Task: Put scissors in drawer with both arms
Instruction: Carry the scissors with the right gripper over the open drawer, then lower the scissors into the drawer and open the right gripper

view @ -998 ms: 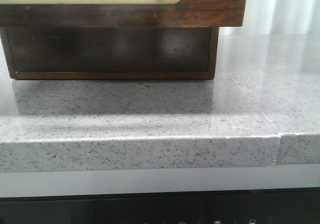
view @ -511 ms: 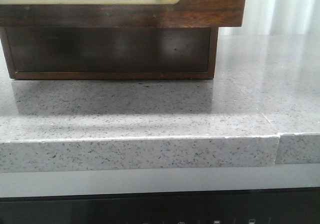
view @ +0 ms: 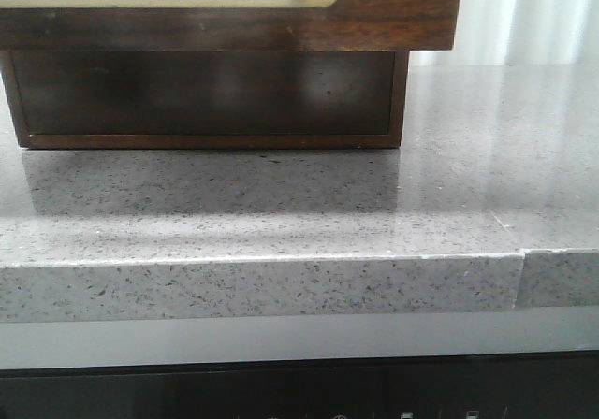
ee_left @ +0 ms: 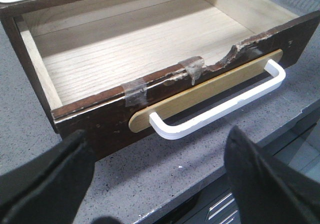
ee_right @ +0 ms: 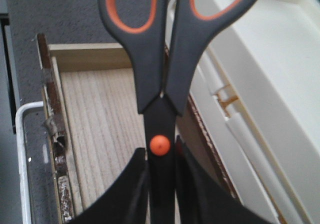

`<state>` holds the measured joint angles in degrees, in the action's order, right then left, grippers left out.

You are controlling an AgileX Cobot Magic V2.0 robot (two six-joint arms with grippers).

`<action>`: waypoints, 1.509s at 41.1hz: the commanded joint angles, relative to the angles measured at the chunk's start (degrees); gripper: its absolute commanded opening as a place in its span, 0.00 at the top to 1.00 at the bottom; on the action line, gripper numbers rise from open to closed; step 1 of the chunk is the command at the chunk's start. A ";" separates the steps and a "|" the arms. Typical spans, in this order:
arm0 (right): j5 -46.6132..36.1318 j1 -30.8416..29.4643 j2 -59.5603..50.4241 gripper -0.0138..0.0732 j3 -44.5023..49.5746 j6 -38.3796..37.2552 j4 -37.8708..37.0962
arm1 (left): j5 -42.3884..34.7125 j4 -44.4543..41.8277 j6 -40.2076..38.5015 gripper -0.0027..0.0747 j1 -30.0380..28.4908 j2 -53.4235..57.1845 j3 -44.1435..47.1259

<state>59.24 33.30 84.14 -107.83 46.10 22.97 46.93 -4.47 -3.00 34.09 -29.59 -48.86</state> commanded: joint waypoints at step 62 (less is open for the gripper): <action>7.30 1.07 13.34 0.37 -4.23 3.27 -10.32 | -4.60 0.07 -0.55 0.27 0.44 -0.37 -2.05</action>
<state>68.60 34.60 101.68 -109.41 51.10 12.47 46.93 -4.47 -3.00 34.09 -29.59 -48.86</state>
